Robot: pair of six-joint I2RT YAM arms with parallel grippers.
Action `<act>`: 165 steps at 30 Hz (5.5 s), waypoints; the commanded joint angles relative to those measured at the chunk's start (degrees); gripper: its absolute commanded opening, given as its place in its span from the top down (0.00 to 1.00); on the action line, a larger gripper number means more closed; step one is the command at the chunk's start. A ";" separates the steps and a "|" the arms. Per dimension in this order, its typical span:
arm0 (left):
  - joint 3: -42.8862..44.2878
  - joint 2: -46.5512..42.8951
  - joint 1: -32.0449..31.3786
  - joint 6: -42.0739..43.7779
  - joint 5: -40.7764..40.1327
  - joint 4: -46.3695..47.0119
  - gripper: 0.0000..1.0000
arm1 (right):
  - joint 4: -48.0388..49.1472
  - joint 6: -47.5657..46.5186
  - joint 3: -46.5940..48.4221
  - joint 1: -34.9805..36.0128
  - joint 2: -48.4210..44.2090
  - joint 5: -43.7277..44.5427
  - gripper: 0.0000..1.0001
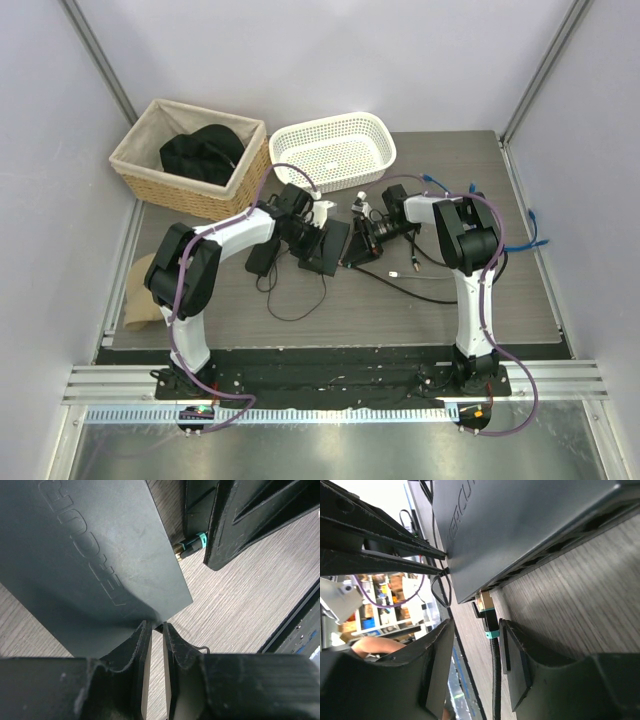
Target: Pull the plug from the switch port
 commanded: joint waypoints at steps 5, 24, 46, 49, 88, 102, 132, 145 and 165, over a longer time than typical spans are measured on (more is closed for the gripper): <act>-2.14 2.45 -0.38 0.63 -2.61 -1.17 0.80 | 10.33 1.49 -2.45 2.05 3.96 8.30 0.49; -2.22 4.56 -0.82 0.54 -0.50 -0.55 0.81 | 15.96 4.83 -6.67 3.90 4.49 18.40 0.53; 1.11 -3.43 2.43 3.53 3.45 -3.72 0.83 | 8.83 -10.17 -9.82 -3.40 -16.91 16.74 0.00; 1.38 -4.14 4.27 2.39 3.81 -2.93 0.79 | 17.58 -9.15 -14.66 -1.82 -25.44 16.73 0.00; -6.44 -2.30 5.33 -1.84 -2.43 3.93 0.75 | 6.82 -8.18 -5.00 7.94 -1.32 7.68 0.39; -5.56 -0.37 5.25 -1.40 -3.05 3.67 0.75 | 7.52 -3.97 -4.91 6.98 4.83 14.27 0.43; -10.84 -10.48 11.31 -11.06 9.16 4.88 0.50 | 3.39 1.76 2.12 4.08 6.50 9.70 0.99; -3.63 2.18 10.35 -12.56 3.81 5.33 0.79 | -0.98 0.79 0.71 3.64 10.20 20.50 0.99; -3.10 3.77 5.68 -11.77 0.99 5.42 0.81 | -19.55 -9.23 10.92 1.35 13.82 22.28 0.99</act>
